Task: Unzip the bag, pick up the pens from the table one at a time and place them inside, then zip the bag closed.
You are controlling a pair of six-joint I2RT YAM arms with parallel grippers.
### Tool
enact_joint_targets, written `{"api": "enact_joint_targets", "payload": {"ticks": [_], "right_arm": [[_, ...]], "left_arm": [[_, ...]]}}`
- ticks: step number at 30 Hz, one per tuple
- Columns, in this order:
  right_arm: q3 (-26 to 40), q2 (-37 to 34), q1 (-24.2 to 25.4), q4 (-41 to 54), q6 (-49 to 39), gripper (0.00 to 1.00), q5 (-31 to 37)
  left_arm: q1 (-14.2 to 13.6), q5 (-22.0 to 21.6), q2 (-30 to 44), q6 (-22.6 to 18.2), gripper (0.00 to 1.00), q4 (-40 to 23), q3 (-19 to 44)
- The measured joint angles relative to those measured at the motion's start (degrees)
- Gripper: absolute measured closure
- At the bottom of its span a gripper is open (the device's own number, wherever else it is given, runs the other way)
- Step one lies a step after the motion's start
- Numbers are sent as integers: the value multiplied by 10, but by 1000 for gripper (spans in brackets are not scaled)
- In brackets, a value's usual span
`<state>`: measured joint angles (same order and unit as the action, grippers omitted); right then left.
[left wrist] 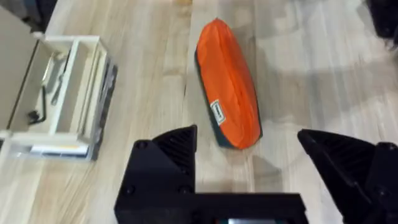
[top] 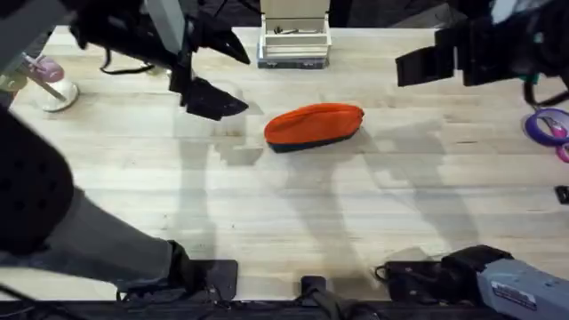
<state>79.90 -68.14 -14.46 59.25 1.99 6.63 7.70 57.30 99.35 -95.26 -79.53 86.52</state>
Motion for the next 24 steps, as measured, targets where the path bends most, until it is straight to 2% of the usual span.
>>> {"api": "enact_joint_targets", "payload": {"ticks": [3, 4, 7, 16, 20, 24], "right_arm": [[0, 21, 0, 12, -12, 4, 0], [0, 46, 0, 26, -26, 4, 0], [0, 72, 0, 40, -36, 4, 0], [0, 130, 0, 73, -42, 4, 0], [0, 147, 0, 80, -42, 3, 0], [1, 156, 0, 88, -42, 3, 0]], "left_arm": [[0, -28, -34, 37, 4, 0, 11], [0, -55, -74, 76, 4, 2, 18], [0, -83, -119, 119, 4, 8, 20], [0, -154, -230, 280, 4, 13, 24], [0, -176, -255, 336, 5, 13, 24], [0, -185, -269, 373, 5, 6, 24]]}}
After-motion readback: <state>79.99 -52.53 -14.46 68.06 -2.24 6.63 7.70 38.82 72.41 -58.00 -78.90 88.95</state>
